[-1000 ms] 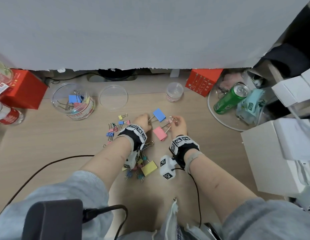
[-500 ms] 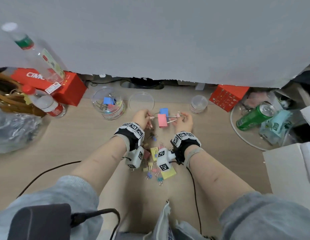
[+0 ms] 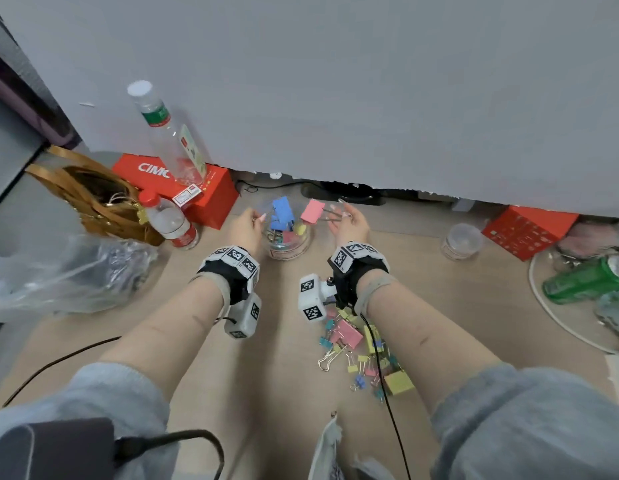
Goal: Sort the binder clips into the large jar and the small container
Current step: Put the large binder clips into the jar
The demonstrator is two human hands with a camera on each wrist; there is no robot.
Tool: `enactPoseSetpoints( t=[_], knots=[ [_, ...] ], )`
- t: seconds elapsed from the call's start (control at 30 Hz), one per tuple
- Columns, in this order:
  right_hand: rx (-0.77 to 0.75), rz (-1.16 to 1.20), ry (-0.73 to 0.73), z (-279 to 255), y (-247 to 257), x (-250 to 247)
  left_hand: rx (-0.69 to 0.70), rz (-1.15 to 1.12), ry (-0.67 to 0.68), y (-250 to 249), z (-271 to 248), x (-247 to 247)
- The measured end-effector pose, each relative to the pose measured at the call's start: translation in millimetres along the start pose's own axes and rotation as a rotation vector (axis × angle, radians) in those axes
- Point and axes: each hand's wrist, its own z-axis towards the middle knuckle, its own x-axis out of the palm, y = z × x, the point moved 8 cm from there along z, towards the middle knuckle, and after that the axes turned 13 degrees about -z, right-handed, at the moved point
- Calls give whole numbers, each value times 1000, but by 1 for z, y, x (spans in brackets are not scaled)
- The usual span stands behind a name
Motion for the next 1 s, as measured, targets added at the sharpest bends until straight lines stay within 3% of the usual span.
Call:
enactPoseSetpoints(
  t=[0.33,0.77,0.87,1.0],
  knots=[
    [-53,-301,109,-11,-13,59,-20,152,156,8,18,8],
    [-165,-489,195,-20,-13,80,-159,-75,247,15,28,29],
    [-241,-740,190,-21,-12,81,-129,147,371,9,31,35],
    [-394,-1302,262,-24,-18,96,-99,397,452,4,30,33]
  ],
)
